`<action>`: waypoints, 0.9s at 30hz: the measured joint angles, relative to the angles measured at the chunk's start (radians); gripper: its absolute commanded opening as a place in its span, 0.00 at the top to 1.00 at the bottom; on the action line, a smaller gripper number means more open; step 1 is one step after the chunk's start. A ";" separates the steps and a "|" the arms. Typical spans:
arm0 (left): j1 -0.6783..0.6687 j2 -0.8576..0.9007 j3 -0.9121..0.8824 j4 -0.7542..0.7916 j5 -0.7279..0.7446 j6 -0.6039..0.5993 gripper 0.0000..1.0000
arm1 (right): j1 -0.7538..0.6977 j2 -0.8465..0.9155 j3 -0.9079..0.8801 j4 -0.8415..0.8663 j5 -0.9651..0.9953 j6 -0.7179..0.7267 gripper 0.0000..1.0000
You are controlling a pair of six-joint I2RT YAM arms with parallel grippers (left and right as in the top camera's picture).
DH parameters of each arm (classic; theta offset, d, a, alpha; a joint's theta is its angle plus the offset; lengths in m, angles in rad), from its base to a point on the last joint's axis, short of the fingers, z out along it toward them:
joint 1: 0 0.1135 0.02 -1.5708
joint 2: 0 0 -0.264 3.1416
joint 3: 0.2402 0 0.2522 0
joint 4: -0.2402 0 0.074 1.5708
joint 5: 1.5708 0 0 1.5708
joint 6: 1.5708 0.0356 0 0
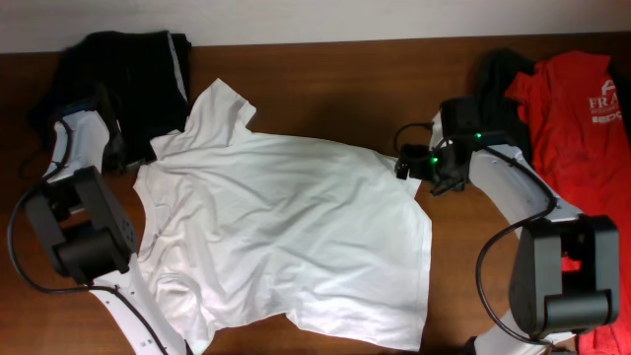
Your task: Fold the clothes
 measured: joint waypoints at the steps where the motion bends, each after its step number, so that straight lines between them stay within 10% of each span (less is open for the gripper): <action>1: 0.000 0.000 0.000 0.000 0.002 0.000 0.01 | 0.003 0.000 0.000 0.009 0.008 0.008 0.20; 8: 0.000 0.000 0.000 0.002 0.004 0.000 0.01 | 0.004 0.088 0.000 0.066 0.065 0.019 0.28; 17: 0.000 0.000 0.000 0.002 0.004 0.000 0.01 | 0.006 0.137 0.000 0.126 0.092 0.019 0.67; 20: 0.000 0.000 0.000 0.002 0.004 0.000 0.01 | 0.025 0.147 0.003 0.138 0.134 0.021 0.96; 27: 0.000 0.000 0.000 0.003 0.023 0.000 0.01 | 0.053 0.189 0.073 0.142 0.309 0.039 0.96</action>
